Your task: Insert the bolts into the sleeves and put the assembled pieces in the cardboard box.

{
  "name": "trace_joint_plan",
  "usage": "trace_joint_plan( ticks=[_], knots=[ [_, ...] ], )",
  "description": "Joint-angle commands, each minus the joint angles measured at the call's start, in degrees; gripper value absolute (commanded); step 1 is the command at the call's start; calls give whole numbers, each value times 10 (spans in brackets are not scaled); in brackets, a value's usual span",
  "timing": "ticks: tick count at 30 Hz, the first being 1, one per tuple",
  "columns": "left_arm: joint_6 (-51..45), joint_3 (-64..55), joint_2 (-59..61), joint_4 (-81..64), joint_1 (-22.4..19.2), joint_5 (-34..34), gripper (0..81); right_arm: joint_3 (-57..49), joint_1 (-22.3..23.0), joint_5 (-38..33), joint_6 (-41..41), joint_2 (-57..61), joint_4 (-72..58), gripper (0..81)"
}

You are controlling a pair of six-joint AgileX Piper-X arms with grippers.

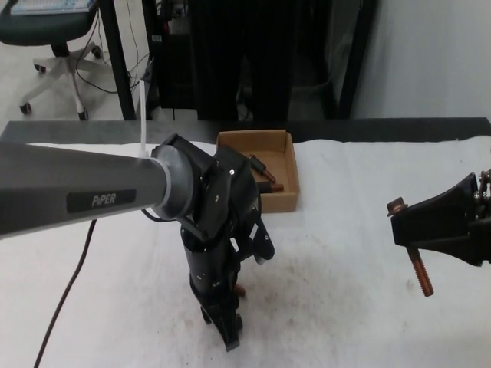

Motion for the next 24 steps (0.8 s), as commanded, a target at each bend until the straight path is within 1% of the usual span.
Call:
trace_joint_plan(
  ticks=[1,13,24],
  knots=[
    [3,-1,6,15,0,-7,375,-2,-3,-8,0,-6,-2,8],
    [3,-1,6,-24,2,-7,375,-2,-3,-8,0,-6,-2,8],
    [-7,2,11,-12,23,-7,375,-2,-3,-8,0,-6,-2,8]
  ],
)
